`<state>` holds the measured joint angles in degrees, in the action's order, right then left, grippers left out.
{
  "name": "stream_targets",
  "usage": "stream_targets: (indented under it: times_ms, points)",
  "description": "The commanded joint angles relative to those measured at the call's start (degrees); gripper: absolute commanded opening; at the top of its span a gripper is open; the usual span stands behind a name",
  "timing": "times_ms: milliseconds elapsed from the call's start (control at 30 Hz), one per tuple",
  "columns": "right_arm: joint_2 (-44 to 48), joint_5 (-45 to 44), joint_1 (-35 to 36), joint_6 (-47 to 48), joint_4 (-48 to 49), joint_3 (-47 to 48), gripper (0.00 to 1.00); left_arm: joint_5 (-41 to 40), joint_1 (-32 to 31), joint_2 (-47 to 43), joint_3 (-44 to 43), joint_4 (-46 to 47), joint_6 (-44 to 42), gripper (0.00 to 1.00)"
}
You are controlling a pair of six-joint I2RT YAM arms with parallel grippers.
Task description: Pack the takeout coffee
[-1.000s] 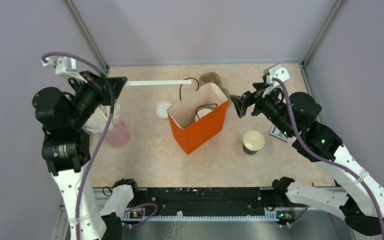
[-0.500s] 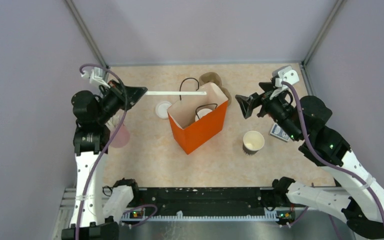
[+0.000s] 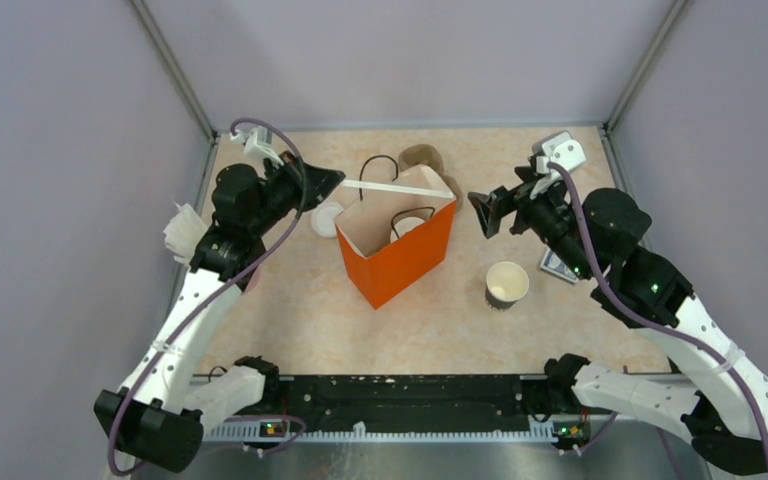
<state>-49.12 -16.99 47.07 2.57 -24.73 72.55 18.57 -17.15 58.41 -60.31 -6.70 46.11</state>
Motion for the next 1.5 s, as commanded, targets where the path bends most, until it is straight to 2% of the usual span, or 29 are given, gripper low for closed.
stream_targets:
  times_ms: [0,267,433,600,633,700,833,900,933,1000,1033,1167,1200,1233,1333,1467]
  points:
    - [0.80,-2.60,-0.49,0.42,-0.53,2.45,0.89,-5.65,-0.43,-1.95,0.64,5.46,-1.29,0.00]
    - [0.91,-3.04,-0.49,-1.00,-0.57,2.24,0.89,-7.08,-0.43,-4.47,2.07,2.91,-1.74,0.01]
    - [0.66,-2.97,-0.48,-1.16,-0.67,2.28,0.89,-3.54,-0.47,-3.75,6.13,5.74,2.53,0.00]
    - [0.99,-3.22,-0.48,-1.58,-0.60,2.09,0.89,-4.66,-0.65,-4.71,5.74,3.48,0.23,0.02]
    - [1.11,-3.20,-0.46,-1.75,-0.46,1.99,0.89,-4.55,-0.67,-4.74,5.72,3.20,-0.09,0.05]
    - [1.22,-3.15,-0.44,-1.93,-0.32,1.86,0.89,-3.88,-0.69,-4.36,5.50,2.37,-0.19,0.16]
    - [1.30,-3.16,-0.49,-2.14,-0.36,1.84,0.89,-2.44,-0.70,-4.20,4.64,0.84,-0.75,0.21]
    - [1.31,-3.18,-0.48,-2.14,-0.29,1.67,0.89,-2.93,-0.70,-4.69,3.39,-1.11,-2.09,0.29]
    - [1.28,-3.03,-0.49,-2.13,-0.13,1.59,0.89,-3.24,-0.70,-4.91,2.66,-2.22,-2.99,0.37]
    - [1.20,-2.67,-0.49,-2.97,0.10,1.28,0.89,-3.64,-0.70,-5.27,0.82,-4.98,-4.46,0.59]
    - [1.03,-2.57,-0.46,-3.98,0.15,1.25,0.89,-3.77,-0.70,-5.42,-0.18,-6.20,-5.28,0.64]
    - [-0.17,-2.26,-0.49,-7.25,-0.30,1.96,0.89,-5.53,-0.70,-6.23,-5.13,-11.10,-10.02,0.74]
    - [-0.73,-2.49,-0.49,-8.44,-0.96,2.30,0.89,-6.02,-0.65,-6.36,-6.48,-12.20,-11.24,0.80]
    - [-1.43,-2.99,-0.44,-9.78,-2.55,2.78,0.89,-6.20,-0.69,-6.41,-7.99,-13.38,-12.72,0.96]
    - [-5.48,-5.57,-0.49,-15.38,-9.48,6.51,0.89,-6.18,-0.67,-5.24,-14.51,-18.66,-17.46,0.99]
    - [-13.16,-8.52,-0.49,-24.76,-21.18,16.80,0.92,-5.53,-0.68,-3.31,-24.20,-28.49,-23.25,0.99]
